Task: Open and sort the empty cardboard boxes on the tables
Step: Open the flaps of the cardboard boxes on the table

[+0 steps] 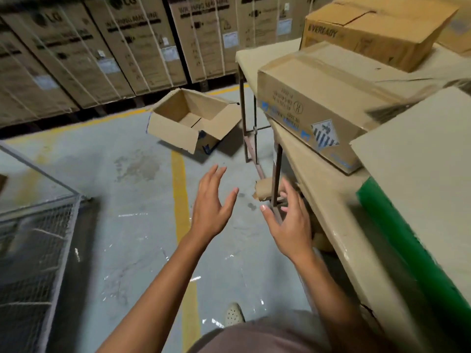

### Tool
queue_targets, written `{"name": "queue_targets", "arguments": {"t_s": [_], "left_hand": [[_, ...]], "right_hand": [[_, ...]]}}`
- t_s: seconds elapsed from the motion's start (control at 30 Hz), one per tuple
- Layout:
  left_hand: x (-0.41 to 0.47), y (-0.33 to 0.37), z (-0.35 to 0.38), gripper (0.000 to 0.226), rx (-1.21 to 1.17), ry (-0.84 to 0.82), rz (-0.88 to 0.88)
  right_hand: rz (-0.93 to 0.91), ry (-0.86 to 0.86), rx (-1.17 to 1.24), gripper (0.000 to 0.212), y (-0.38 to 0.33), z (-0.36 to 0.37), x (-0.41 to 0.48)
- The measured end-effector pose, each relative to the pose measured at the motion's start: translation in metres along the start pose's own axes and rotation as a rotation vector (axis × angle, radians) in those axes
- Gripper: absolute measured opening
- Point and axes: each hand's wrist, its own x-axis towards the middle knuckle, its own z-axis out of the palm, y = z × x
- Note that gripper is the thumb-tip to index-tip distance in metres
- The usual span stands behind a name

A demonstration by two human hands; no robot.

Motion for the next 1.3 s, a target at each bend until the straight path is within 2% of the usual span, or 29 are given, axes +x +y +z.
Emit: {"name": "queue_targets", "arguments": {"t_s": [0.3,0.57,0.7,0.8,0.9,1.03,1.1,1.3], "left_hand": [[0.162,-0.007,0.021,0.054,-0.119,-0.059,0.222],[0.302,0.055,0.064,0.054,-0.183,-0.097,0.439],[0.354,0.084,0.088,0.053,-0.190,-0.128,0.515],[0.379,0.098,0.111,0.056,-0.159,-0.211,0.533],[0.391,0.102,0.136,0.062,-0.076,-0.329,0.541],[0.395,0.091,0.161,0.058,0.180,-0.456,0.593],[0.394,0.089,0.164,0.056,0.232,-0.473,0.633],[0.414,0.072,0.158,0.056,0.211,-0.511,0.761]], "right_hand": [[-0.040,0.237,-0.057,0.079,-0.022,0.006,0.122],[-0.086,0.507,-0.152,0.066,-0.025,-0.035,0.236],[0.019,0.618,-0.230,0.060,-0.015,-0.052,0.275],[0.190,0.601,-0.365,0.056,-0.007,-0.070,0.296],[0.276,0.557,-0.517,0.060,-0.002,-0.086,0.315],[0.530,0.254,-0.734,0.068,0.012,-0.096,0.335],[0.608,0.169,-0.811,0.070,0.018,-0.093,0.336],[0.701,0.213,-0.887,0.071,0.009,-0.072,0.337]]}}
